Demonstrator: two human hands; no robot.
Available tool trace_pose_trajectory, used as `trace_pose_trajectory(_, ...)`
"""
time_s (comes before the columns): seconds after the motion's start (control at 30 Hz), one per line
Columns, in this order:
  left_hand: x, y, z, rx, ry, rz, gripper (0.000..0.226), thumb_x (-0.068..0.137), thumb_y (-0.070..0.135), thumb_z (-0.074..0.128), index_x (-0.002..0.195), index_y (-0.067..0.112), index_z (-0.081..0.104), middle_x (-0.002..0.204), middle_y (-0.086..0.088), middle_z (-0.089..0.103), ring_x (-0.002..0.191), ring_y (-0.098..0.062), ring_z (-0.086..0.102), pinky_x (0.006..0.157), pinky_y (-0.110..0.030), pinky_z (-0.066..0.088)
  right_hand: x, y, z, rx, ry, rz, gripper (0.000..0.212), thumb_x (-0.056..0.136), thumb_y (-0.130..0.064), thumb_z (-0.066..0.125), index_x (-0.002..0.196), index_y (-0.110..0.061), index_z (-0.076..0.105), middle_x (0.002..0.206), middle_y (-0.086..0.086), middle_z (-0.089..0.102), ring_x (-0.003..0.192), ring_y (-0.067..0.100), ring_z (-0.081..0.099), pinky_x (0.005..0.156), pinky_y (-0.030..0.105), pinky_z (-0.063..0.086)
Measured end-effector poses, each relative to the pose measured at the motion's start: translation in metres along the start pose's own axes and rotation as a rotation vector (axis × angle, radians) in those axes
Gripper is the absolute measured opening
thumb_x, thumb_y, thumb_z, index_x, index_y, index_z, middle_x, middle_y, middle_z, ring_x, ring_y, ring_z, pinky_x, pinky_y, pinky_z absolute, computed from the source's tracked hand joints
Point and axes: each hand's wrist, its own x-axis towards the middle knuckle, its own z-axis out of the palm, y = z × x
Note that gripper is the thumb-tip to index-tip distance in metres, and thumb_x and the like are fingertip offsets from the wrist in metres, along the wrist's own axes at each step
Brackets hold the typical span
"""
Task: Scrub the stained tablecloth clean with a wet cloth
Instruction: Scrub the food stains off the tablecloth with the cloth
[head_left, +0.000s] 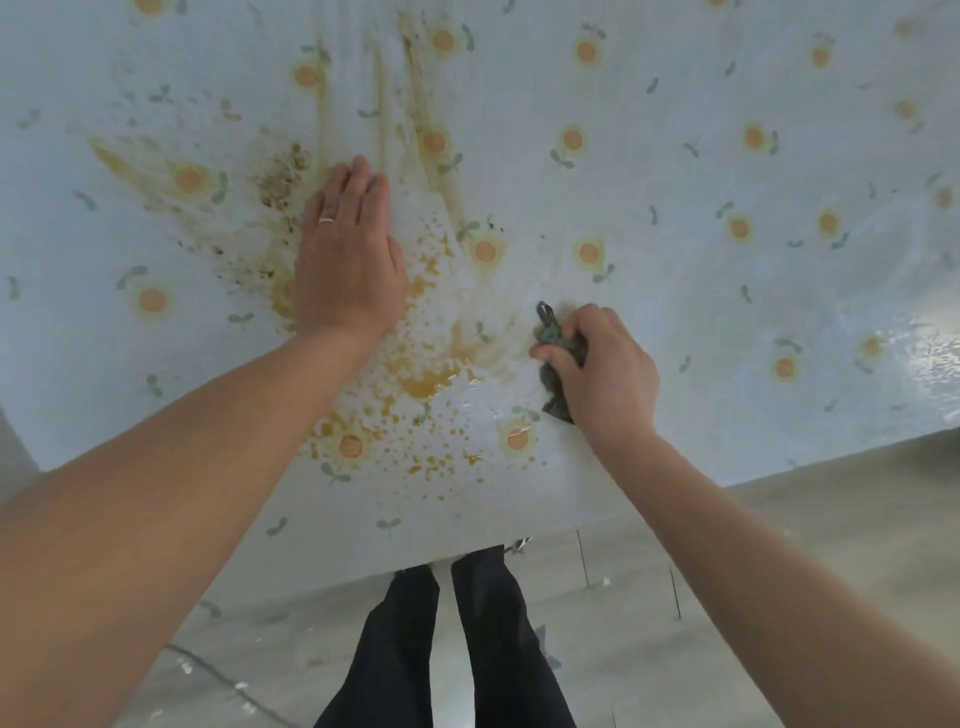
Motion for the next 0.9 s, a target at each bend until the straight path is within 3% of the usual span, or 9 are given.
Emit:
trace_pose_trajectory(0.1, -0.001, -0.001, -0.001, 0.007, -0.005, 0.004, 0.057, 0.104, 0.019, 0.030, 0.159, 0.006, 0.031, 0.169, -0.013, 0.025, 0.158, -0.027, 0.019, 0.130, -0.043, 0.012, 0.020, -0.004, -0.001, -0.019, 0.000, -0.029, 0.031, 0.089, -0.052, 0.066, 0.089, -0.025, 0.050, 0.089, -0.011, 0.054, 0.073, 0.017, 0.054, 0.064, 0.033, 0.040)
trace_pose_trajectory(0.27, -0.001, -0.001, 0.000, 0.012, -0.020, -0.004, 0.058, 0.104, 0.021, 0.028, 0.161, 0.006, 0.028, 0.170, -0.011, 0.023, 0.158, -0.026, 0.017, 0.130, -0.043, 0.012, 0.091, -0.023, -0.012, 0.060, 0.094, 0.030, 0.034, 0.084, -0.049, 0.069, 0.086, -0.023, 0.048, 0.083, -0.009, 0.055, 0.074, 0.019, 0.053, 0.055, 0.032, 0.029)
trace_pose_trajectory(0.43, -0.001, -0.001, -0.001, 0.006, -0.020, 0.001, 0.058, 0.103, 0.020, 0.029, 0.160, 0.006, 0.029, 0.169, -0.012, 0.024, 0.158, -0.027, 0.018, 0.130, -0.043, 0.013, 0.029, -0.007, -0.006, 0.003, -0.004, 0.066, 0.031, 0.088, -0.047, 0.067, 0.083, -0.022, 0.049, 0.077, -0.010, 0.053, 0.066, 0.011, 0.052, 0.057, 0.030, 0.037)
trace_pose_trajectory(0.57, -0.001, -0.001, -0.004, 0.010, -0.030, 0.007, 0.058, 0.105, 0.021, 0.028, 0.160, 0.006, 0.028, 0.170, -0.012, 0.022, 0.158, -0.027, 0.017, 0.130, -0.043, 0.012, -0.014, 0.006, -0.002, -0.050, -0.037, -0.077, 0.022, 0.094, -0.046, 0.061, 0.087, -0.029, 0.049, 0.092, -0.014, 0.053, 0.072, 0.020, 0.056, 0.063, 0.033, 0.042)
trace_pose_trajectory(0.67, -0.001, -0.001, -0.004, 0.008, -0.037, 0.014, 0.058, 0.105, 0.022, 0.027, 0.161, 0.006, 0.027, 0.170, -0.012, 0.021, 0.159, -0.027, 0.016, 0.130, -0.043, 0.012, 0.005, 0.009, -0.008, -0.117, -0.059, -0.165, 0.027, 0.095, -0.052, 0.057, 0.091, -0.026, 0.053, 0.089, -0.016, 0.055, 0.070, 0.018, 0.054, 0.063, 0.032, 0.038)
trace_pose_trajectory(0.8, -0.002, -0.002, -0.002, 0.003, -0.031, 0.011, 0.057, 0.105, 0.020, 0.028, 0.161, 0.005, 0.027, 0.170, -0.012, 0.020, 0.159, -0.027, 0.015, 0.130, -0.043, 0.011, 0.068, -0.014, -0.012, -0.058, 0.026, 0.001, 0.031, 0.092, -0.052, 0.058, 0.089, -0.025, 0.043, 0.074, -0.012, 0.055, 0.068, 0.019, 0.054, 0.060, 0.033, 0.036)
trace_pose_trajectory(0.9, -0.002, -0.002, -0.002, -0.003, -0.030, 0.013, 0.057, 0.106, 0.020, 0.028, 0.160, 0.005, 0.027, 0.170, -0.012, 0.021, 0.159, -0.027, 0.015, 0.130, -0.044, 0.012, 0.093, -0.035, -0.007, 0.019, 0.076, 0.012, 0.024, 0.092, -0.046, 0.060, 0.098, -0.029, 0.044, 0.081, -0.015, 0.056, 0.073, 0.016, 0.054, 0.063, 0.032, 0.033)
